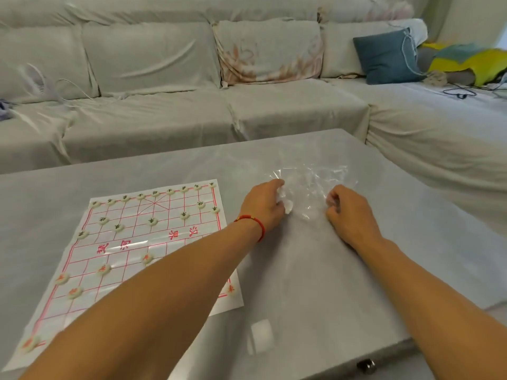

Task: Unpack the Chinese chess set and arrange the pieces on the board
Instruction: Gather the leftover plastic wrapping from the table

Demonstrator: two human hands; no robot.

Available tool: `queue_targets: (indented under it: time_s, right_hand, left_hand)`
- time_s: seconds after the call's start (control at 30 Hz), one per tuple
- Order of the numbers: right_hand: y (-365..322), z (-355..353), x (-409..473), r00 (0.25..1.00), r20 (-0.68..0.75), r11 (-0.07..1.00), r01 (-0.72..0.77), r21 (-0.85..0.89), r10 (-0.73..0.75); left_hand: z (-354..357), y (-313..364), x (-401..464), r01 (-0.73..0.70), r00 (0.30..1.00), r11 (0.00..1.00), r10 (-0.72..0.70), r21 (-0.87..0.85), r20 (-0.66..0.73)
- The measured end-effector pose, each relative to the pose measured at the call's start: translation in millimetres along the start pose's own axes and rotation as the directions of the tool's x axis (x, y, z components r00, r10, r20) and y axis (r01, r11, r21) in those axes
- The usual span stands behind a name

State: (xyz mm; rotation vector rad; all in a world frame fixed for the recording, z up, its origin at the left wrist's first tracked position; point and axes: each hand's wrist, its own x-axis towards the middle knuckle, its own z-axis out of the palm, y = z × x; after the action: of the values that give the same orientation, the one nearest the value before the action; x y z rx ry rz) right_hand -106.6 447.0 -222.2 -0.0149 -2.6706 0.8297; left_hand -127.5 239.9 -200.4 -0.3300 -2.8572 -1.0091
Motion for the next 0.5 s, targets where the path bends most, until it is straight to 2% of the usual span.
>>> queue_targets:
  time_s: [0.2,0.23,0.3,0.33,0.4,0.5]
  right_hand:
    - [-42.8,-31.0,-61.6,0.995,0.098,0.980,-0.025,0.197,0.006]
    - [-53.3,-35.7,-70.1,0.987,0.153,0.942,-0.090,0.323,0.041]
    - [-78.5,-44.5,-88.4,0.944,0.308,0.724,-0.295,0.623,0.119]
    - [-89.2,-48.6,-98.8,0.932,0.349,0.643,-0.328,0.692,0.099]
    - [-103.7,-51.9,-120.2,0.950,0.311,0.634,-0.262,0.728,0.035]
    - [-116.5,-55.8,-145.6,0.989,0.144,0.746,-0.113,0.656,0.023]
  left_hand:
    - [-40.5,22.0,-63.1,-0.096,0.995,0.995,0.097,0.013,-0.028]
    - [-49.3,24.7,-75.1,-0.107,0.994,0.994,0.107,-0.011,-0.020]
    - [-67.3,29.7,-100.5,-0.126,0.992,0.989,0.128,-0.073,0.021]
    - [-75.5,31.2,-113.6,-0.134,0.989,0.986,0.139,-0.101,0.051]
    - [-89.9,31.2,-140.5,-0.150,0.982,0.978,0.165,-0.148,0.096]
    - [-110.7,25.0,-180.7,-0.124,0.985,0.962,0.150,-0.243,0.090]
